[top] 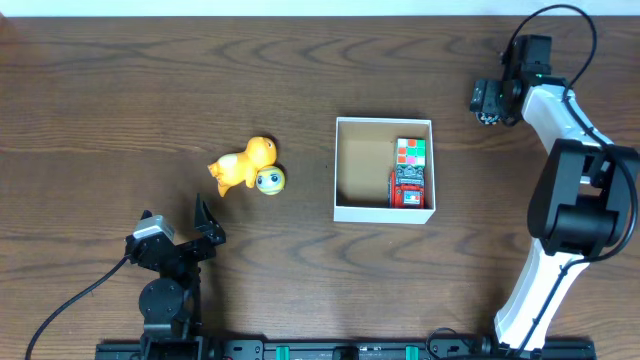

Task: Pack container

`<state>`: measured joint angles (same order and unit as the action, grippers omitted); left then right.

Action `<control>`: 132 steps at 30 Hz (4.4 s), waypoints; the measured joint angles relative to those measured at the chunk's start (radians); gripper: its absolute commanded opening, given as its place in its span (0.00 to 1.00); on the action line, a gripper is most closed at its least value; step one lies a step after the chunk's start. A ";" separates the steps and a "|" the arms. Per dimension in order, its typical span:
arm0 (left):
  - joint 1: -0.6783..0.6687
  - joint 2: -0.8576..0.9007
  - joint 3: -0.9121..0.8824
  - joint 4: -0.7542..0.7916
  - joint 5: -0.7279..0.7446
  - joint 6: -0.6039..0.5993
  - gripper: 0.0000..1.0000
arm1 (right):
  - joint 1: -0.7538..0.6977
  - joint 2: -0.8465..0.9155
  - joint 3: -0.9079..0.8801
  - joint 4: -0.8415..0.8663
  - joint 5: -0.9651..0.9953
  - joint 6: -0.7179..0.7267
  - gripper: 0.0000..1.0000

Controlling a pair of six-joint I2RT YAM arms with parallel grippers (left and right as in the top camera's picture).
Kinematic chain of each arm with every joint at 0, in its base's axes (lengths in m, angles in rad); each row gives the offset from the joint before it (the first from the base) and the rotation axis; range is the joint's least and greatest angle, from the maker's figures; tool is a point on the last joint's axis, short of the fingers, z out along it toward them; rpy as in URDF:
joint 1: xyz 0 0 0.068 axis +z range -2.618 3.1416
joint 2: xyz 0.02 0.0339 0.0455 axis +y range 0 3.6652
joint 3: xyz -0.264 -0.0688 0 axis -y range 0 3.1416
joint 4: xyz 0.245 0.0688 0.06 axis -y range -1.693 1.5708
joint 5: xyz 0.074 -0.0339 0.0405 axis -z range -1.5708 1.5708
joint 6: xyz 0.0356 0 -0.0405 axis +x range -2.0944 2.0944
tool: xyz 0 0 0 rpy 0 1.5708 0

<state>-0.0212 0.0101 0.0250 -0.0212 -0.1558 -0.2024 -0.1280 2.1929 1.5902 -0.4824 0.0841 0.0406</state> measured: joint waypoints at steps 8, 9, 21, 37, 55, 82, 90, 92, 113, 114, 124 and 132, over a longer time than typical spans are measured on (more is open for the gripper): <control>0.000 0.000 0.000 0.000 0.000 0.000 0.98 | 0.001 0.011 0.000 -0.013 -0.060 -0.004 0.88; 0.000 0.000 0.000 0.000 0.000 0.000 0.98 | 0.001 0.011 0.000 -0.016 -0.063 -0.007 0.85; 0.000 0.000 0.000 0.000 0.000 0.000 0.98 | 0.001 0.011 0.000 -0.042 -0.070 -0.009 0.58; 0.000 0.000 0.000 0.000 0.000 0.000 0.98 | 0.002 0.011 0.000 -0.048 -0.070 -0.008 0.47; 0.000 0.000 0.000 0.000 0.000 0.000 0.98 | 0.099 -0.200 0.000 -0.121 -0.061 -0.031 0.48; 0.000 0.000 0.000 0.000 0.000 0.000 0.98 | 0.438 -0.492 -0.005 -0.494 -0.066 -0.031 0.51; 0.000 0.000 0.000 0.000 0.000 0.000 0.98 | 0.438 -0.481 -0.114 -0.465 -0.066 -0.031 0.51; 0.000 0.000 0.000 0.000 0.000 0.000 0.98 | 0.438 -0.477 -0.153 -0.446 -0.066 -0.031 0.52; 0.000 0.000 0.000 0.000 0.000 0.000 0.98 | 0.438 -0.466 -0.273 -0.257 -0.066 -0.053 0.60; 0.000 0.000 0.000 0.000 0.000 0.000 0.98 | 0.438 -0.466 -0.273 -0.258 -0.066 -0.053 0.62; 0.000 0.000 0.000 0.000 0.000 0.000 0.98 | 0.438 -0.465 -0.273 -0.261 -0.066 -0.056 0.72; 0.000 0.000 0.000 0.000 0.000 0.000 0.98 | 0.438 -0.465 -0.273 -0.226 -0.063 -0.056 0.74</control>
<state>-0.0212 0.0101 0.0250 -0.0212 -0.1555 -0.2024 0.3099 1.7275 1.3170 -0.7086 0.0216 -0.0158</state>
